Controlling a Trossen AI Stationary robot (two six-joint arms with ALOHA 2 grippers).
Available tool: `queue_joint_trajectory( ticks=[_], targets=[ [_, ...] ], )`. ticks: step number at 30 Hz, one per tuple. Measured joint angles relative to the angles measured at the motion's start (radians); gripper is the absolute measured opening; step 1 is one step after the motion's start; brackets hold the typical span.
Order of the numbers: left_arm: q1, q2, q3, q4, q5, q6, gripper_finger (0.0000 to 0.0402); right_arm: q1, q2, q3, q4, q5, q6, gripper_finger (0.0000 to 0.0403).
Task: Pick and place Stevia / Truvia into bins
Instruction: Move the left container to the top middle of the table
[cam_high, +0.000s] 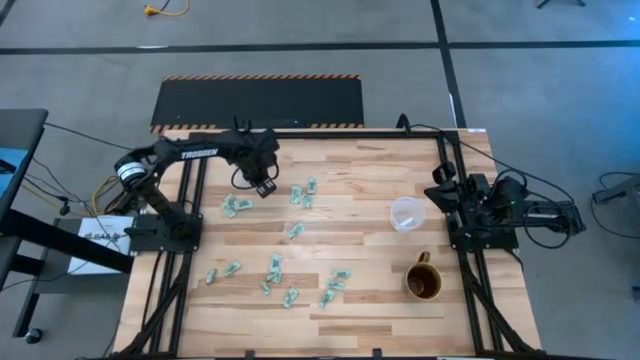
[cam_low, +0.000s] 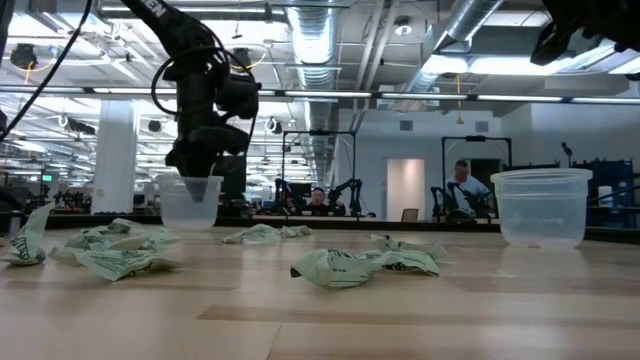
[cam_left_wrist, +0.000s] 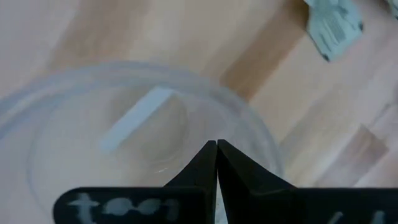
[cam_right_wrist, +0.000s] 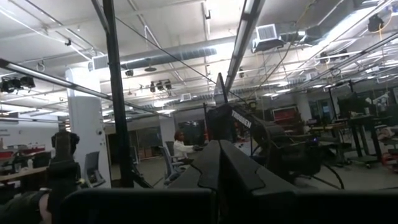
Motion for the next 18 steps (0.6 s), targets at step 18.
queue_joint_trajectory(
  ticks=[18],
  targets=[
    [-0.243, 0.0, 0.0, 0.162, 0.15, 0.117, 0.0, 0.0, 0.0, 0.0, 0.0, 0.0, 0.0, 0.0]
  ],
)
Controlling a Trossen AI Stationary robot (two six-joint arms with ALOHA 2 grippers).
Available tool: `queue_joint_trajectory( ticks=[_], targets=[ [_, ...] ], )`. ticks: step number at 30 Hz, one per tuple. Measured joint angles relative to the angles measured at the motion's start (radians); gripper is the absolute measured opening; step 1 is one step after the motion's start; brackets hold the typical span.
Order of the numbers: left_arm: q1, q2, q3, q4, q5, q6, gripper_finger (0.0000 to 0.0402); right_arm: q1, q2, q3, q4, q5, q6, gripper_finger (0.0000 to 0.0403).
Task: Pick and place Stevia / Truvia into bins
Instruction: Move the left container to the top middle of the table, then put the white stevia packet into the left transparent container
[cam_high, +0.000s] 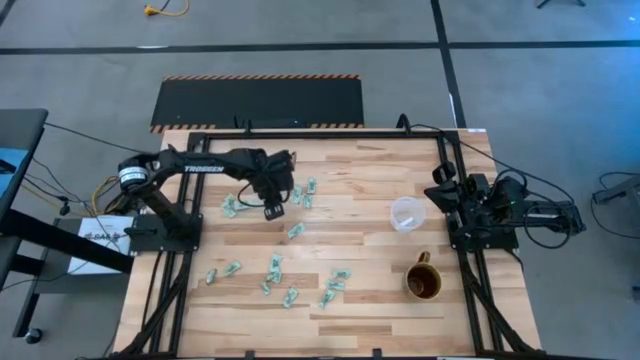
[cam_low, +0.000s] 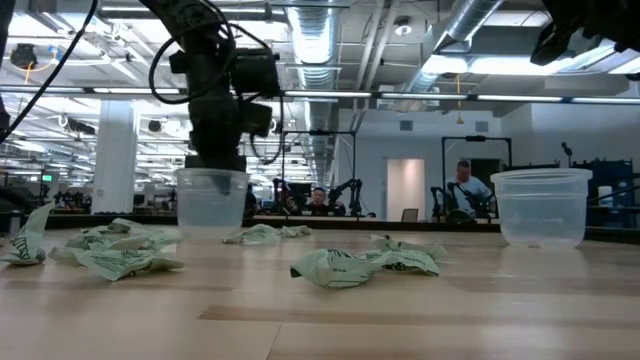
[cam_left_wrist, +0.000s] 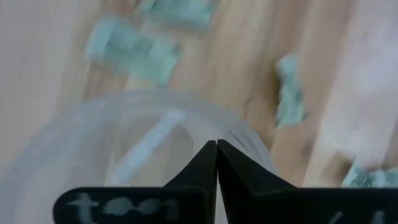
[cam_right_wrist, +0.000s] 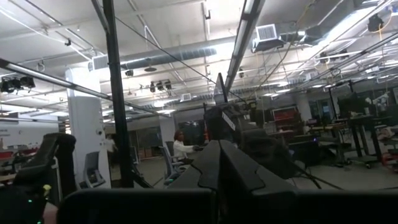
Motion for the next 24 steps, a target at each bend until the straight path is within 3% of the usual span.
queue_joint_trajectory(
  ticks=[4, 9, 16, 24],
  targets=[
    [-0.036, 0.0, 0.021, 0.072, 0.024, 0.009, 0.0, 0.0, 0.0, 0.0, 0.0, 0.0, 0.0, 0.0],
    [-0.05, 0.0, 0.055, 0.026, 0.002, 0.0, 0.0, 0.0, 0.0, 0.0, 0.0, 0.0, 0.0, 0.0],
    [-0.038, 0.0, 0.056, -0.014, -0.192, -0.015, 0.0, 0.0, 0.0, 0.0, 0.0, 0.0, 0.0, 0.0],
    [-0.031, 0.0, 0.056, -0.03, -0.123, -0.015, 0.0, 0.0, 0.0, 0.0, 0.0, 0.0, 0.0, 0.0]
  ],
)
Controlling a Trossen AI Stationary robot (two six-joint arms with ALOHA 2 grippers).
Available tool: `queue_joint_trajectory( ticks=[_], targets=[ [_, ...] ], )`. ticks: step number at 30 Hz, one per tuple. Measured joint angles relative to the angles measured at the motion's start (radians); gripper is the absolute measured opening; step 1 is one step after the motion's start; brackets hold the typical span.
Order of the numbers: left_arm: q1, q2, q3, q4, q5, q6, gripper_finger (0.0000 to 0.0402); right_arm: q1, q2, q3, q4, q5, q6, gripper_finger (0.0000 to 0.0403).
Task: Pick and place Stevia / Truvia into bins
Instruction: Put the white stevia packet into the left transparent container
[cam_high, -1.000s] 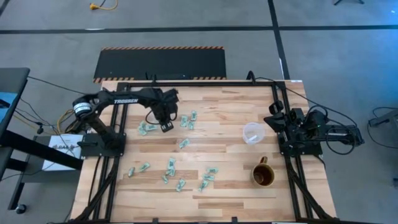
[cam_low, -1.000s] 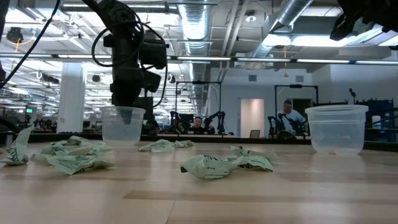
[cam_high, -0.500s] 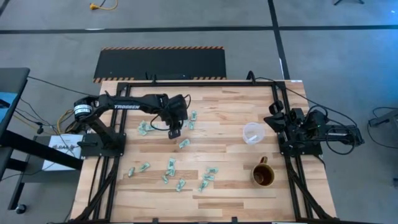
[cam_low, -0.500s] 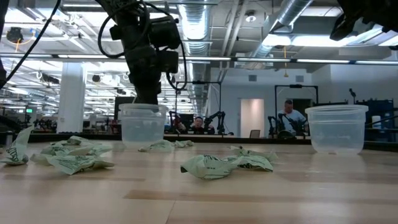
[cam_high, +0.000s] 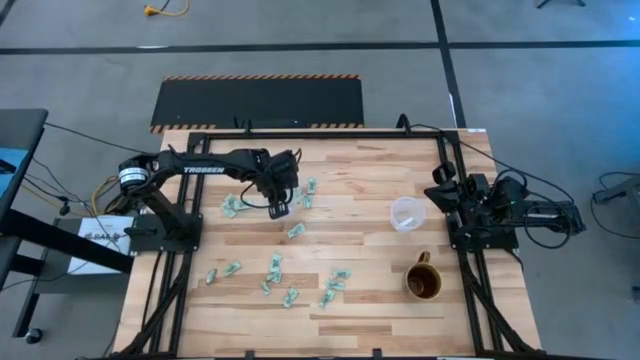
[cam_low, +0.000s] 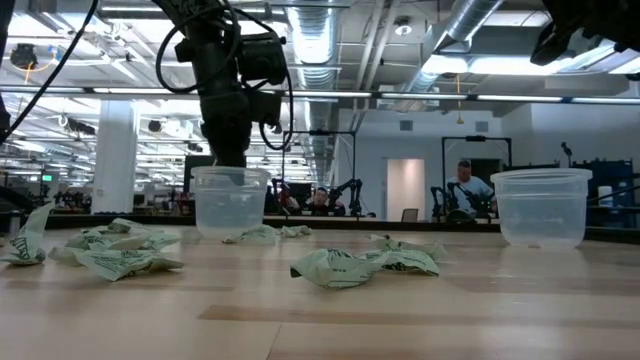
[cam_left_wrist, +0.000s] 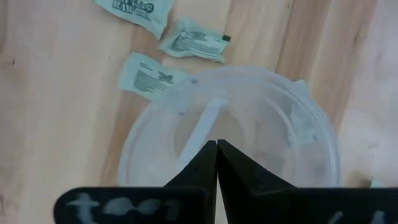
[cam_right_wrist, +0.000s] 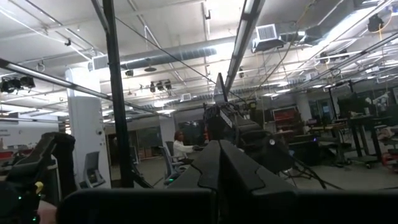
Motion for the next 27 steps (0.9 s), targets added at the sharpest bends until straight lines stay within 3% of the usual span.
queue_joint_trajectory(
  ticks=[8, 13, 27],
  targets=[
    [-0.053, 0.0, 0.0, 0.006, -0.015, -0.032, 0.0, 0.0, 0.0, 0.0, 0.0, 0.0, 0.0, 0.0],
    [-0.07, -0.012, 0.001, -0.075, -0.15, -0.048, 0.0, 0.0, 0.0, 0.0, 0.0, 0.0, 0.0, 0.0],
    [-0.036, -0.31, -0.011, -0.391, -0.386, -0.414, 0.0, 0.0, 0.0, 0.0, -0.007, 0.0, 0.0, 0.0]
  ],
)
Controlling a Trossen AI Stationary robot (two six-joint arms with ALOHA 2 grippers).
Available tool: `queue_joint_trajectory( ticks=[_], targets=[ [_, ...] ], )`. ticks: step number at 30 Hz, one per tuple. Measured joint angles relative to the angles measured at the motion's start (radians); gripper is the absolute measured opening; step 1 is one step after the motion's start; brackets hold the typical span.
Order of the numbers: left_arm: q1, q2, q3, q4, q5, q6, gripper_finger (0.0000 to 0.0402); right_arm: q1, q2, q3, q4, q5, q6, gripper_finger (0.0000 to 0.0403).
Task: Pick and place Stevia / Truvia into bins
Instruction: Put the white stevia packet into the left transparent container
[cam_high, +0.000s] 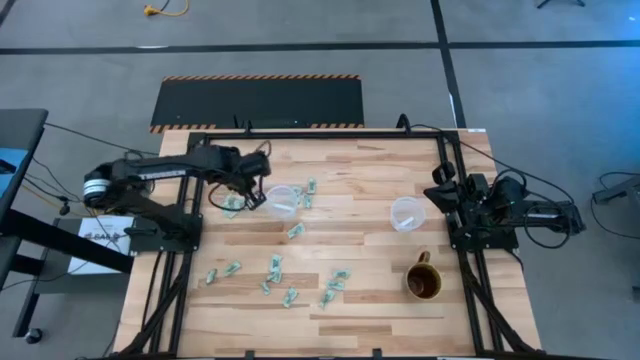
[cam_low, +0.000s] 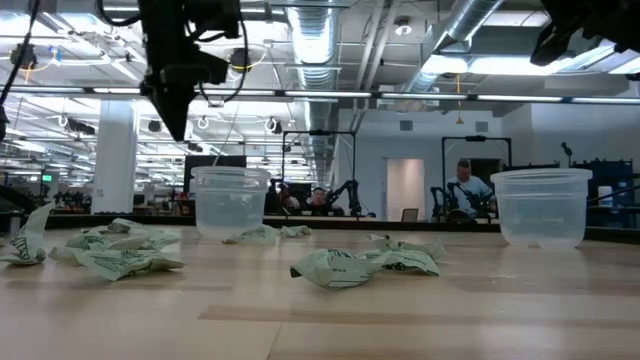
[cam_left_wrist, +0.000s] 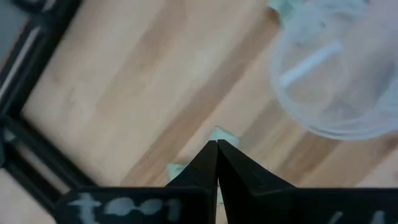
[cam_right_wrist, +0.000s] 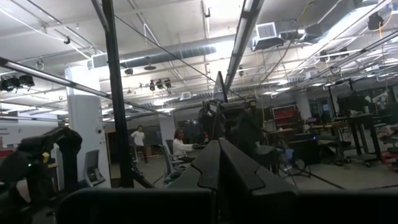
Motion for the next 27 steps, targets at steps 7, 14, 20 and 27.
queue_joint_trajectory(
  ticks=[7, 14, 20, 27],
  targets=[
    [0.023, -0.044, -0.1, 0.021, 0.136, 0.121, 0.0, 0.0, 0.0, 0.0, -0.001, 0.0, 0.0, 0.0],
    [0.025, -0.044, -0.137, 0.014, 0.192, 0.161, 0.0042, 0.0, 0.0, 0.0, -0.001, 0.0, 0.0, 0.0],
    [0.025, -0.044, -0.137, 0.032, 0.118, 0.193, 0.0108, 0.0, 0.0, 0.0, -0.002, 0.0, 0.0, 0.0],
    [0.025, -0.033, -0.137, 0.039, 0.121, 0.176, 0.0182, 0.0, 0.0, 0.0, -0.002, 0.0, 0.0, 0.0]
  ],
)
